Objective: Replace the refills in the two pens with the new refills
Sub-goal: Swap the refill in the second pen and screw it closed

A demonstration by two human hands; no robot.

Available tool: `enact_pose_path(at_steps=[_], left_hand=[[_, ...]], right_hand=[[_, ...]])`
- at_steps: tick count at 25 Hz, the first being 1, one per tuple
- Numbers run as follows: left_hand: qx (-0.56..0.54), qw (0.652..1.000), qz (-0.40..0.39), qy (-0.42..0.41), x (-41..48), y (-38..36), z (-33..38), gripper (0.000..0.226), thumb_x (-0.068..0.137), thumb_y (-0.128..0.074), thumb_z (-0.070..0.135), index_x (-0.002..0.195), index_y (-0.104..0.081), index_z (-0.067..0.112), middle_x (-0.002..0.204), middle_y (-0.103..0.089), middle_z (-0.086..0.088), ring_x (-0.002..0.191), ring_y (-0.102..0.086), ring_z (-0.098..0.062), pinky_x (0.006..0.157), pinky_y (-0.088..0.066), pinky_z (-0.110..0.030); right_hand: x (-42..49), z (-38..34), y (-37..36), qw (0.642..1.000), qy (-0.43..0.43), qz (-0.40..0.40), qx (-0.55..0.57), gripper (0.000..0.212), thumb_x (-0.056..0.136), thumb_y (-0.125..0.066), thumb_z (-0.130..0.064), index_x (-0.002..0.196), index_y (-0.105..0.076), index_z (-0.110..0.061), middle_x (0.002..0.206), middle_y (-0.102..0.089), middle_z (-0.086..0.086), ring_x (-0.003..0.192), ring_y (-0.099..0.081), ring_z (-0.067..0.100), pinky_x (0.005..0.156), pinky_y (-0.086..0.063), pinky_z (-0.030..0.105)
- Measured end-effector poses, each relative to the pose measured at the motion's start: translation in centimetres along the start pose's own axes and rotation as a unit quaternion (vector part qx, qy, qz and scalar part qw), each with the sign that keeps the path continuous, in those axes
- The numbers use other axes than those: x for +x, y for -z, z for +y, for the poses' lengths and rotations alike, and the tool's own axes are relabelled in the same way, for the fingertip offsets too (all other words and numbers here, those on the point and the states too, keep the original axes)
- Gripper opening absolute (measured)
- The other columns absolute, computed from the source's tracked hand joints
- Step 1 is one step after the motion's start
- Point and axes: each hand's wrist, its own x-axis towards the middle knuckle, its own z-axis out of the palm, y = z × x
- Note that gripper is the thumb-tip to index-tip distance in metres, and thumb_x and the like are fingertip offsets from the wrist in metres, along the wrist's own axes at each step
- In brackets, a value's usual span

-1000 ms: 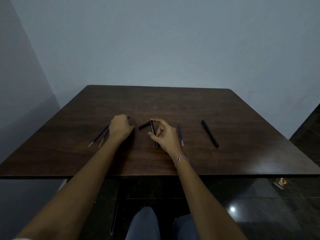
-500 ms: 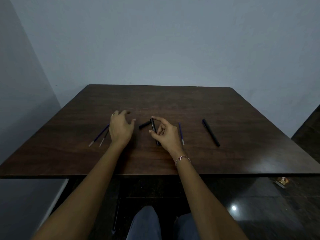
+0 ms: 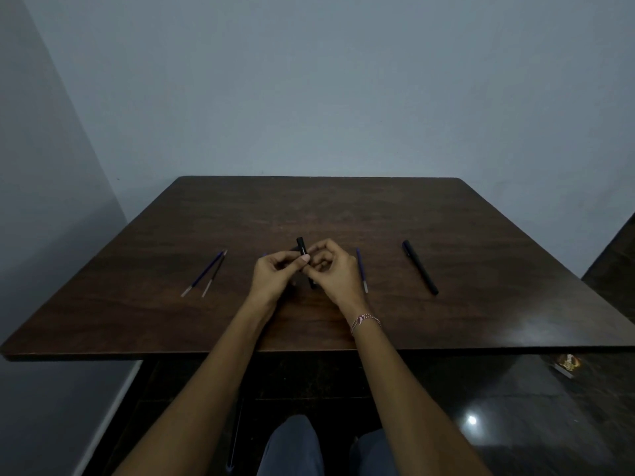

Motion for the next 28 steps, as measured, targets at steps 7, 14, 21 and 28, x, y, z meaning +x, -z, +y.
enact_pose_path(at_steps=[7,14,21,28], left_hand=[[-0.031,0.998,0.046,-0.03,-0.1,0.1,0.3,0.008,0.08,-0.073,0.017,0.081,-0.073,0.009,0.079,-0.071,-0.008,0.075,-0.065,-0.01,0.07,-0.05,-0.019],[-0.037,0.999,0.035,0.0,-0.6,-0.2,0.8,0.009,0.079,-0.074,0.01,0.083,-0.068,0.004,0.062,-0.072,0.0,0.061,-0.069,-0.009,0.052,-0.052,-0.017],[0.036,0.998,0.042,-0.03,-1.0,-0.4,1.4,0.015,0.071,-0.081,0.013,0.08,-0.07,0.008,0.075,-0.069,-0.01,0.071,-0.064,-0.017,0.069,-0.055,-0.03],[0.067,0.996,0.026,-0.045,-0.9,-0.6,1.4,0.015,0.067,-0.084,0.014,0.07,-0.069,0.017,0.066,-0.065,0.001,0.061,-0.057,-0.01,0.057,-0.049,-0.016]], right_hand=[[-0.7,-1.2,-0.1,0.996,-0.026,-0.018,0.082,0.017,0.084,-0.069,-0.01,0.099,-0.066,-0.016,0.076,-0.066,0.001,0.07,-0.064,0.005,0.059,-0.057,0.026],[1.1,-2.5,3.4,0.973,-0.088,0.075,-0.202,0.017,0.087,-0.063,-0.006,0.101,-0.069,-0.013,0.095,-0.07,0.003,0.085,-0.065,0.012,0.07,-0.051,0.017],[2.9,-2.2,5.9,0.859,-0.197,-0.019,-0.472,0.02,0.089,-0.065,-0.015,0.102,-0.064,0.0,0.112,-0.063,0.019,0.103,-0.062,0.032,0.071,-0.047,0.032],[4.3,-2.1,6.2,0.87,-0.272,-0.031,-0.41,0.023,0.084,-0.07,-0.018,0.1,-0.066,-0.002,0.108,-0.067,0.014,0.102,-0.064,0.027,0.075,-0.052,0.032]])
